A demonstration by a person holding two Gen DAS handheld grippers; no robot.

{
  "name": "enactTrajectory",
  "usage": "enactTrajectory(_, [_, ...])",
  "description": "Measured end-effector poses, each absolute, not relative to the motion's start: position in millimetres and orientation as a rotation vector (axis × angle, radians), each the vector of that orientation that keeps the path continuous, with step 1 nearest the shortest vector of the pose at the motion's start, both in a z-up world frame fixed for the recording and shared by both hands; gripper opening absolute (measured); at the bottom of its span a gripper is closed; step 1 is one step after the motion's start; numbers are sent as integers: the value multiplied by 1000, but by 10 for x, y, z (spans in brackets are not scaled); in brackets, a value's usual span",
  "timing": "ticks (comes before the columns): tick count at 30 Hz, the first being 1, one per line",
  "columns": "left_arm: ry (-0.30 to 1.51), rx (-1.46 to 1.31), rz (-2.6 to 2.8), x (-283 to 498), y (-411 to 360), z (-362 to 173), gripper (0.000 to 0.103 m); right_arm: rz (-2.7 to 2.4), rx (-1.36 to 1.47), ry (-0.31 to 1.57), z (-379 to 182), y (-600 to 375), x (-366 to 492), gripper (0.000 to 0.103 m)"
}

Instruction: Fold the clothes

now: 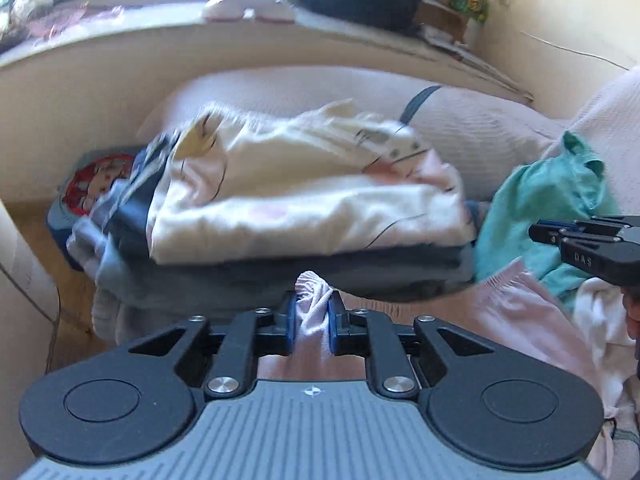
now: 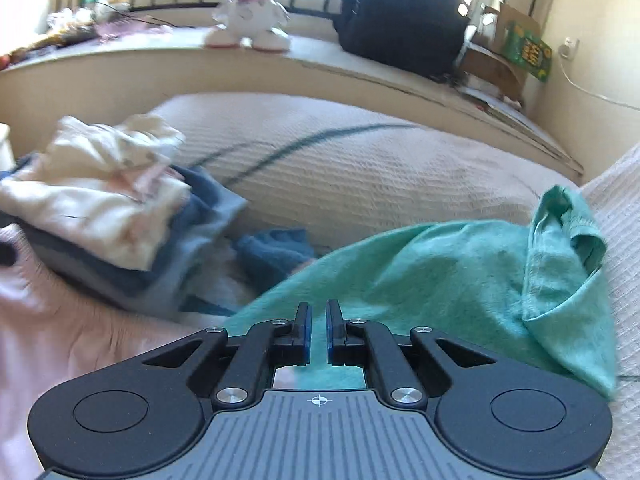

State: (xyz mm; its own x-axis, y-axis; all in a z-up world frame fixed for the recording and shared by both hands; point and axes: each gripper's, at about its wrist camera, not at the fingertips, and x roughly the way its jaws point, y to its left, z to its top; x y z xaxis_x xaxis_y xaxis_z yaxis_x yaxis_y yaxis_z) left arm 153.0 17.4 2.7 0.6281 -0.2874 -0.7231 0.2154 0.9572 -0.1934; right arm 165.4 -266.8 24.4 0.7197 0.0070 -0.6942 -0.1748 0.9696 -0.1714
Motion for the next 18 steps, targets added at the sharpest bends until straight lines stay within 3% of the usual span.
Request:
enactTrajectory(7, [822, -92, -265, 1433, 464, 151, 59, 119, -190, 807, 230, -2732, 1662, 13])
enactTrajectory(18, [964, -87, -502, 268, 502, 360, 64, 176, -137, 655, 996, -3210, 254, 21])
